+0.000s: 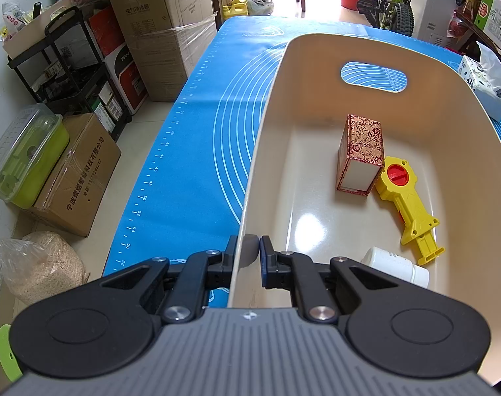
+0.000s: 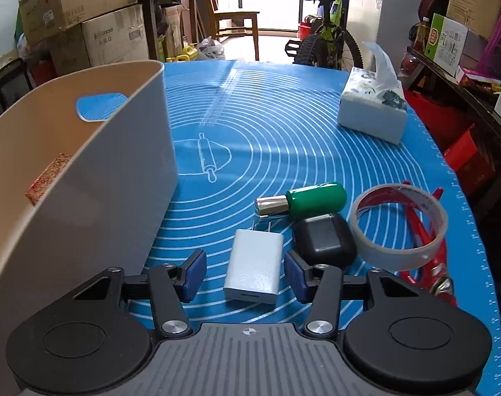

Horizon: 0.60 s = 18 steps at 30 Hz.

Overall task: Organize rigid objects
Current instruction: 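Grasp the white charger with the right gripper, then carry the white charger with the right gripper and release it into the bin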

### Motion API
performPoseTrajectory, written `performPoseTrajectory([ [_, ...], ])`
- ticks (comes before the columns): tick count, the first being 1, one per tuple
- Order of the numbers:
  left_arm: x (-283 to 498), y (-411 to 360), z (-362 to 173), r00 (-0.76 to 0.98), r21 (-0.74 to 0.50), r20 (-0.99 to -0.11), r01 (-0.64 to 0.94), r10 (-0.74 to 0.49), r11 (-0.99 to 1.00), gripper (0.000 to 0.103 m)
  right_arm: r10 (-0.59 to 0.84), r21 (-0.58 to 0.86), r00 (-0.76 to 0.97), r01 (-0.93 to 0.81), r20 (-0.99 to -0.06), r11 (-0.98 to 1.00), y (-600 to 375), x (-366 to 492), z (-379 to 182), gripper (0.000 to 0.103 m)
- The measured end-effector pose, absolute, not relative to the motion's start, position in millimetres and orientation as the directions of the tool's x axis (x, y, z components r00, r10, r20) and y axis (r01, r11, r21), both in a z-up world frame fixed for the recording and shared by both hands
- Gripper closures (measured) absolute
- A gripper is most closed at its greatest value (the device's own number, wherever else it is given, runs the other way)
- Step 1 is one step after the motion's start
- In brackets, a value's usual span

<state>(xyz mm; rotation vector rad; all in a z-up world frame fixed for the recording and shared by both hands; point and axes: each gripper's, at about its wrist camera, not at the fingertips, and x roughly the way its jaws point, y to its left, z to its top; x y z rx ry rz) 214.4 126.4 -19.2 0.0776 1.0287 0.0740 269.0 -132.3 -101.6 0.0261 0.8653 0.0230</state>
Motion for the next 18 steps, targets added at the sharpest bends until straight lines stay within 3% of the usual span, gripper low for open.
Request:
performPoseTrajectory([
  [4,214.4,126.6,-19.4,0.514,0.099,-0.852,-0.025,0.098,0.995,0.088,0.009,0.034,0.644,0.026,-0.765,0.999,-131.7,280.5,-110.3,0.048],
  [5,214.5,127.0,-19.3,0.514,0.099,-0.852,-0.025,0.098,0.995,0.088,0.003,0.031,0.651,0.032,-0.759,0.999,-130.6,280.9,-111.3,0.055],
  [7,214.3,126.5,-19.4,0.514,0.1,-0.852,-0.025,0.099,0.995,0.088,-0.006,0.01,0.66,0.02,-0.751,1.0,-128.5,280.9,-112.0,0.06],
  [18,214.3,126.4,-19.6,0.514,0.1,-0.852,-0.025,0.099,0.995,0.088,0.0,0.019,0.705,0.02,-0.709,1.0,-137.0,262.4,-101.3,0.06],
])
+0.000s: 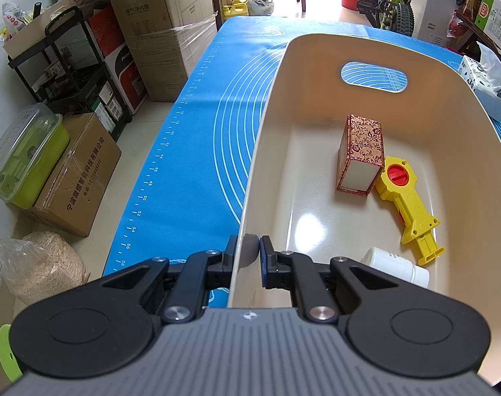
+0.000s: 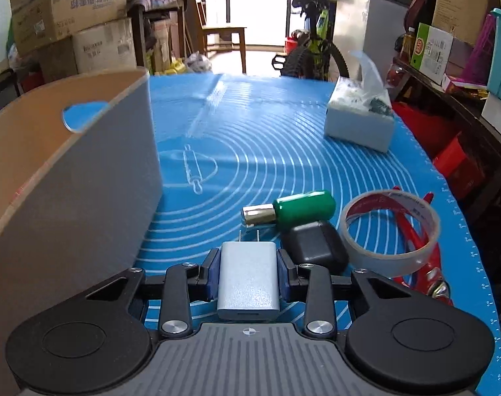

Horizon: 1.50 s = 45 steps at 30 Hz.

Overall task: Organize rigid objects
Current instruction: 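Carry the white charger with the right gripper and release it into the bin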

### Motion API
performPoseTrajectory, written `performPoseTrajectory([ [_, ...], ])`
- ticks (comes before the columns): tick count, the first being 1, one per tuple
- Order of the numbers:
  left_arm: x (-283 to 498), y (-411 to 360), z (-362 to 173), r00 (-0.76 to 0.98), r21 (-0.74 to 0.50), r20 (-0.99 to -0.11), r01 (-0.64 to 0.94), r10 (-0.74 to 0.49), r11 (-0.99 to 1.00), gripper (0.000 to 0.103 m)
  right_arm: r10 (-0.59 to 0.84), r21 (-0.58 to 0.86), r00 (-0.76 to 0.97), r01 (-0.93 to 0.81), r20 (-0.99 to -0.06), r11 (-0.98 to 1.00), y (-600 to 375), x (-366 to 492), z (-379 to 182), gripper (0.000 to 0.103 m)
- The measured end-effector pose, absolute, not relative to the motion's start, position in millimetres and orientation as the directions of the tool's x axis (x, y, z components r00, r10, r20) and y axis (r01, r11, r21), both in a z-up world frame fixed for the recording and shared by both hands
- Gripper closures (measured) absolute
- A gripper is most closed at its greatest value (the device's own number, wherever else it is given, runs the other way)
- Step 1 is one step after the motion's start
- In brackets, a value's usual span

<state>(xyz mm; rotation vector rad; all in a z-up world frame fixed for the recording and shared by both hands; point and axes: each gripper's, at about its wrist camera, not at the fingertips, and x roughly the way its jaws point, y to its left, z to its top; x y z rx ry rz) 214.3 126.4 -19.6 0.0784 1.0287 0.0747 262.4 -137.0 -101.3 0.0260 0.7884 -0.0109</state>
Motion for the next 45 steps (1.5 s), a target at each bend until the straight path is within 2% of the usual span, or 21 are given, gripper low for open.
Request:
performPoseTrajectory([
  [10,214.3,127.4,-19.5,0.514,0.102,-0.852,-0.024,0.1,0.995,0.088,0.04,0.067,0.807,0.0,-0.59,0.998,-142.7,248.0,-34.5,0.06],
  [17,213.6,128.5,-19.2,0.513,0.101,-0.852,-0.026,0.1,0.995,0.088,0.149,0.154,0.86,-0.083,-0.489,0.985,-122.2,241.4,13.7,0.06],
  [22,213.7,127.9,-19.3,0.513,0.101,-0.853,-0.026,0.1,0.995,0.088,0.219,0.155,0.854,-0.165,-0.472,0.974,-91.3,243.2,29.7,0.06],
  [27,213.9,127.0,-19.5,0.513,0.101,-0.852,-0.026,0.1,0.995,0.088,0.268,0.111,0.81,-0.247,-0.522,0.963,-54.0,246.5,24.0,0.06],
  [33,213.7,126.4,-19.5,0.513,0.1,-0.853,-0.026,0.099,0.995,0.088,0.267,0.035,0.729,-0.317,-0.631,0.948,-16.3,253.4,0.4,0.06],
  [36,213.3,126.0,-19.1,0.513,0.1,-0.853,-0.025,0.099,0.995,0.089,0.285,0.06,0.657,-0.344,-0.698,0.937,-8.6,258.9,-12.3,0.06],
  [45,213.4,125.0,-20.1,0.513,0.103,-0.852,-0.024,0.101,0.994,0.089,0.234,0.016,0.521,-0.389,-0.821,0.921,5.4,264.6,-42.0,0.06],
])
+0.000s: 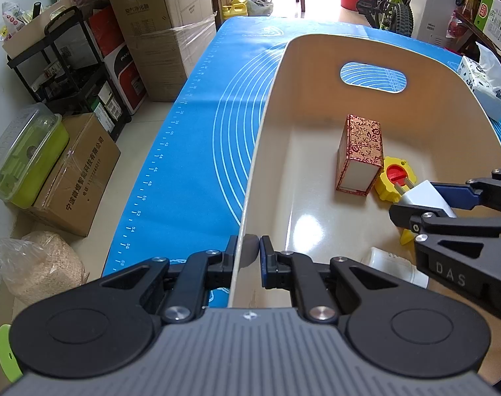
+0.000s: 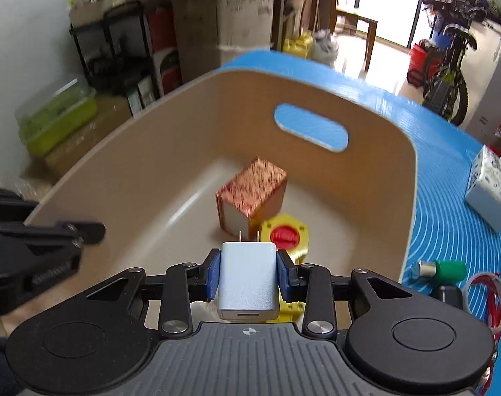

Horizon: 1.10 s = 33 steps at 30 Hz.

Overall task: Organize rigid objects
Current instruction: 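Carry the white charger with the right gripper and release it into the bin, then grasp the clear tape roll by its rim with the right gripper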

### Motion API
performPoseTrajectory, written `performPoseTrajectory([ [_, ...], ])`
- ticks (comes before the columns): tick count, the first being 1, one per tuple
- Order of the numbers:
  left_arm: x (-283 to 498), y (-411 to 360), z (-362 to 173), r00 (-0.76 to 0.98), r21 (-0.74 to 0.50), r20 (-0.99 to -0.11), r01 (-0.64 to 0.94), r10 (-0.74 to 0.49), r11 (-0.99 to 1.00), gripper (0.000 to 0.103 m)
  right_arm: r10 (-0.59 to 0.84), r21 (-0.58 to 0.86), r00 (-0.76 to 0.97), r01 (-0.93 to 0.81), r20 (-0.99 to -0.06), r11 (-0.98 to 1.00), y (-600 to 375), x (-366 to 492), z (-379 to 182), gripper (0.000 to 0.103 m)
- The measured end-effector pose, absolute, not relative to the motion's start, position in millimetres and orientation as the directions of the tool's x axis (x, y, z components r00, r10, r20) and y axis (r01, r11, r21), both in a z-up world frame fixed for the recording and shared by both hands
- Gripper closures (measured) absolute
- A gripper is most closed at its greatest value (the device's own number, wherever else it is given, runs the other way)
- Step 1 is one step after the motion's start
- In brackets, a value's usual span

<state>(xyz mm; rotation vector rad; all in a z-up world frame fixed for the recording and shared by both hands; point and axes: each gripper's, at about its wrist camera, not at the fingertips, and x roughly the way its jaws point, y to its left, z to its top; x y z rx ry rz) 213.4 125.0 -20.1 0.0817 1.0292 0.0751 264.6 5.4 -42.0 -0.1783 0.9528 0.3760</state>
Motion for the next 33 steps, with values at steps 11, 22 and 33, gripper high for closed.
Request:
performPoseTrajectory([
  [11,216.0,122.4,-21.0,0.512,0.104,-0.853,-0.025,0.102,0.994,0.089,0.236,0.012,0.543,-0.383,-0.806,0.924,-0.6,261.7,-35.8,0.049],
  [22,215.3,121.9,-21.7,0.512,0.107,-0.853,-0.026,0.105,0.994,0.088,0.175,0.057,0.754,-0.18,-0.633,0.982,-74.6,254.9,12.8,0.031],
  [33,215.2,121.6,-21.8,0.511,0.11,-0.853,-0.026,0.108,0.994,0.088,-0.101,-0.024,0.704,0.118,-0.703,0.993,-172.4,285.4,-30.9,0.026],
])
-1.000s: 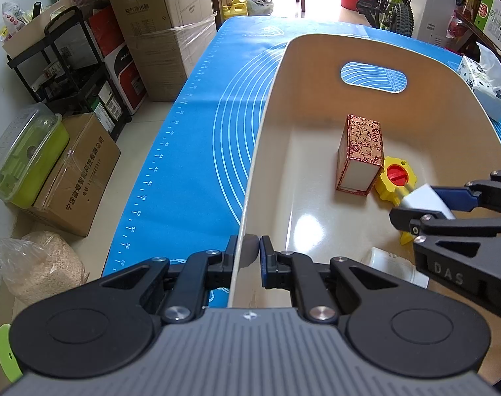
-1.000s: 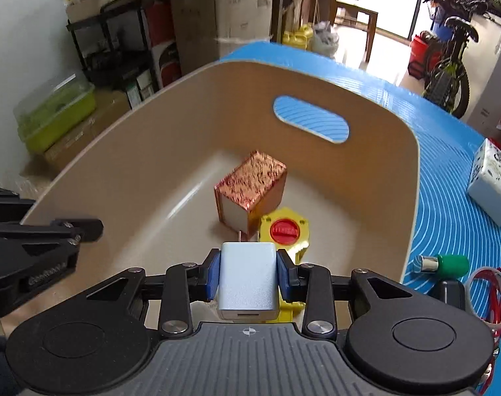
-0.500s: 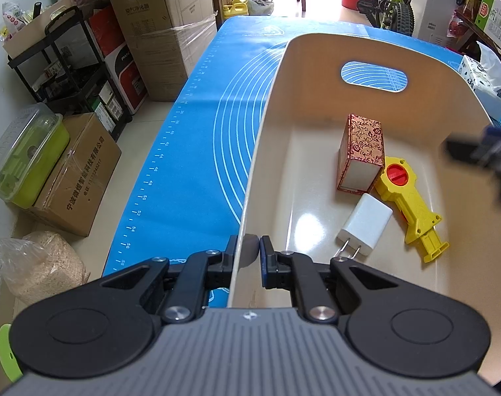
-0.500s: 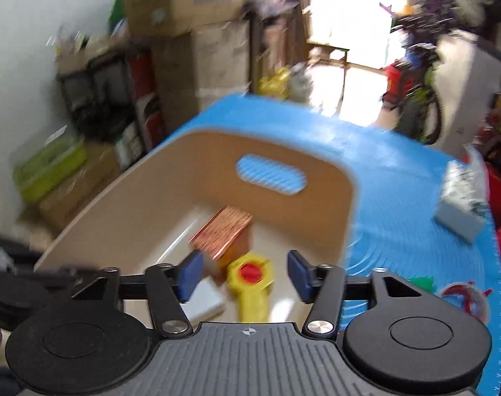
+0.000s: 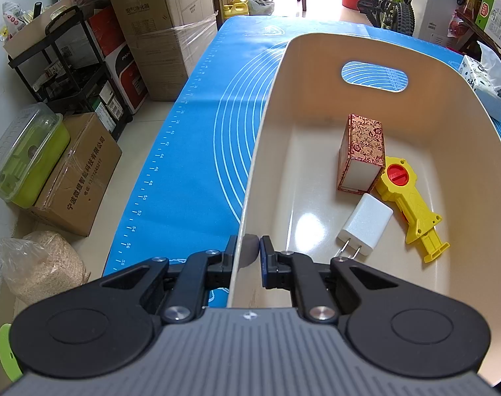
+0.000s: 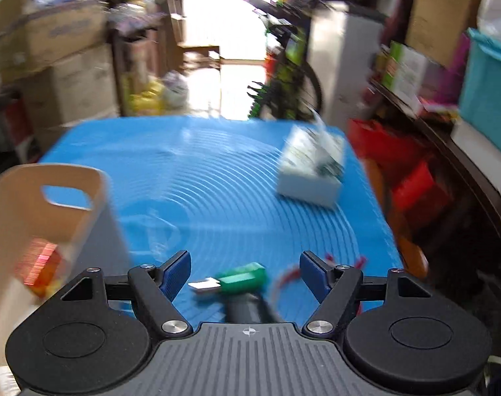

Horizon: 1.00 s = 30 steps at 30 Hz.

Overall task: Organize rigid objects
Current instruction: 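Grasp the clear tape roll by its rim with the right gripper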

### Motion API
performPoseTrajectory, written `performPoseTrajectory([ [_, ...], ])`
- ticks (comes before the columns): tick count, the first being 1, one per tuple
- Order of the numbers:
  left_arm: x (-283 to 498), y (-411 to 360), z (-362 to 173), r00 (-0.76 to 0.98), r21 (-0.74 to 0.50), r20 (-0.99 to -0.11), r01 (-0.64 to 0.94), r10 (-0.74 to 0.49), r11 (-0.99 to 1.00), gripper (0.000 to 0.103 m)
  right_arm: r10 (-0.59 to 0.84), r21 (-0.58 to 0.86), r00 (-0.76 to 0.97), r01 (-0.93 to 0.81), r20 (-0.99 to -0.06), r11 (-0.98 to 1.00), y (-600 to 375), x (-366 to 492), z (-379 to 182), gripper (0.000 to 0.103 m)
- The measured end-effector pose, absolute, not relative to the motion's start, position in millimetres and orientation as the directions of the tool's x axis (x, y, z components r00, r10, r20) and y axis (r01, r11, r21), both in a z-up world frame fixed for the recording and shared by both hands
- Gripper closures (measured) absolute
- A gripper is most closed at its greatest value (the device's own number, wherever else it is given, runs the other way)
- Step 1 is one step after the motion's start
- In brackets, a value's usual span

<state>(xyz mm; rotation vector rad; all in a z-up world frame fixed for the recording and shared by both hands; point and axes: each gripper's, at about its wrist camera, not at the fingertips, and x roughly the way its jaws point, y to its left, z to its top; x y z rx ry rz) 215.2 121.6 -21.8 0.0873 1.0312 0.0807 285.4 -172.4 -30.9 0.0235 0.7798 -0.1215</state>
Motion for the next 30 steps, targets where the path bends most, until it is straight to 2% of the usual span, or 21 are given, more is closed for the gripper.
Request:
performPoseTrajectory([
  [5,215.1,121.6,-22.5,0.511,0.111,-0.853,-0.027,0.109,0.993,0.088,-0.163,-0.028,0.652,0.213,-0.741,0.977,-199.9,290.9,-59.7,0.026],
  [11,214.6,121.8,-22.6,0.511,0.112,-0.853,-0.026,0.109,0.993,0.088,-0.233,-0.073,0.626,0.272,-0.744,0.96,-218.7,294.8,-78.0,0.026],
  [14,214.6,122.0,-22.5,0.511,0.113,-0.853,-0.026,0.11,0.993,0.088,-0.242,-0.071,0.602,0.294,-0.761,0.953,-228.2,297.7,-88.0,0.03],
  [16,214.7,121.9,-22.5,0.511,0.112,-0.852,-0.026,0.11,0.993,0.088,-0.24,-0.058,0.59,0.309,-0.771,0.949,-232.9,296.9,-93.1,0.038],
  [17,214.6,121.8,-22.5,0.511,0.112,-0.852,-0.026,0.11,0.993,0.088,-0.239,-0.053,0.587,0.317,-0.773,0.947,-235.0,295.5,-95.4,0.039],
  [19,214.5,121.9,-22.5,0.511,0.113,-0.852,-0.026,0.11,0.993,0.088,-0.254,-0.066,0.597,0.318,-0.761,0.946,-236.2,292.6,-97.0,0.052],
  [21,214.7,122.0,-22.5,0.511,0.113,-0.852,-0.026,0.11,0.993,0.088,-0.258,-0.071,0.604,0.315,-0.754,0.946,-238.7,290.7,-96.9,0.059],
  [23,214.7,121.9,-22.5,0.511,0.112,-0.853,-0.026,0.11,0.993,0.088,-0.255,-0.066,0.614,0.314,-0.747,0.947,-242.1,288.8,-95.5,0.072],
  [25,214.5,122.0,-22.6,0.511,0.113,-0.852,-0.026,0.11,0.993,0.088,-0.247,-0.055,0.622,0.312,-0.743,0.949,-245.0,286.7,-94.5,0.079],
  [27,214.7,122.2,-22.5,0.511,0.111,-0.853,-0.027,0.109,0.993,0.088,-0.248,-0.062,0.631,0.302,-0.735,0.951,-244.9,284.2,-93.8,0.084],
  [30,214.8,122.1,-22.4,0.511,0.113,-0.852,-0.026,0.11,0.993,0.088,-0.247,-0.07,0.649,0.286,-0.72,0.956,-242.6,280.4,-92.0,0.085],
])
